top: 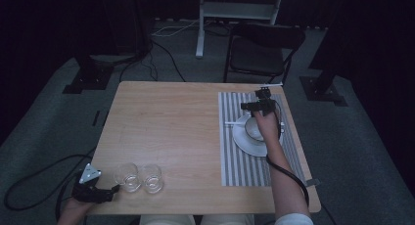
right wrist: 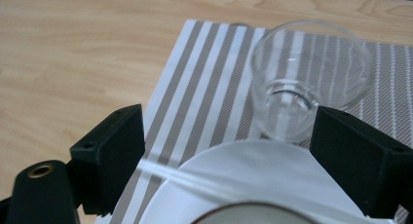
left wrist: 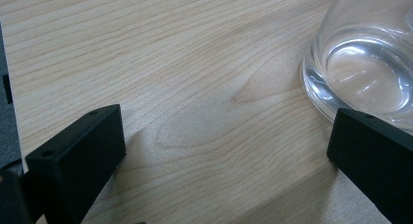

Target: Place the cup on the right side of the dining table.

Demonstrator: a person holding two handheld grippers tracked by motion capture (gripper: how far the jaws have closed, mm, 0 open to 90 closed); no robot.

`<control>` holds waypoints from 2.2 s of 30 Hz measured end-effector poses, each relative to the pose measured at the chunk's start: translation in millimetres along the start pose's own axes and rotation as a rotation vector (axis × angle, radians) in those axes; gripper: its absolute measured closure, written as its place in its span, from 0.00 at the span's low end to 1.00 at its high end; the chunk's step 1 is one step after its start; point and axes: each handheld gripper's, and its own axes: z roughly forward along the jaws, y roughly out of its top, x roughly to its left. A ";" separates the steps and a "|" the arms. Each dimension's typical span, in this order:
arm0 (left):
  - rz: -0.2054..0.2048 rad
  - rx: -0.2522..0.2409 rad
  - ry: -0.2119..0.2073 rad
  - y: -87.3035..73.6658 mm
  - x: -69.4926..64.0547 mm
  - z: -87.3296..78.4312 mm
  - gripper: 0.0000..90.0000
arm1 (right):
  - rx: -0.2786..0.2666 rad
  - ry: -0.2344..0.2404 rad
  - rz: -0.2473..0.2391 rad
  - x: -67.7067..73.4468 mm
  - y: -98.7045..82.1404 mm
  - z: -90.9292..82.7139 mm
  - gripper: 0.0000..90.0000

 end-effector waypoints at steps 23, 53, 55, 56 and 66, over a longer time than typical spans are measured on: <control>0.002 0.001 0.000 -0.2 -0.1 -0.2 0.01 | -0.064 0.211 -0.131 42.8 -55.9 -18.4 0.14; -0.001 0.000 0.002 -0.3 -0.3 -0.3 0.01 | -0.089 0.283 -0.210 48.0 -135.4 -43.3 0.14; 0.000 0.000 0.002 -0.3 -0.3 -0.3 0.01 | -0.089 0.277 -0.214 46.3 -140.8 -44.9 0.14; 0.000 0.001 0.002 -0.3 -0.3 -0.3 0.01 | -0.090 0.278 -0.215 45.8 -142.5 -45.6 0.14; -0.002 0.000 0.002 -0.4 -0.4 -0.3 0.01 | -0.099 0.257 -0.208 33.2 -167.8 -53.5 0.14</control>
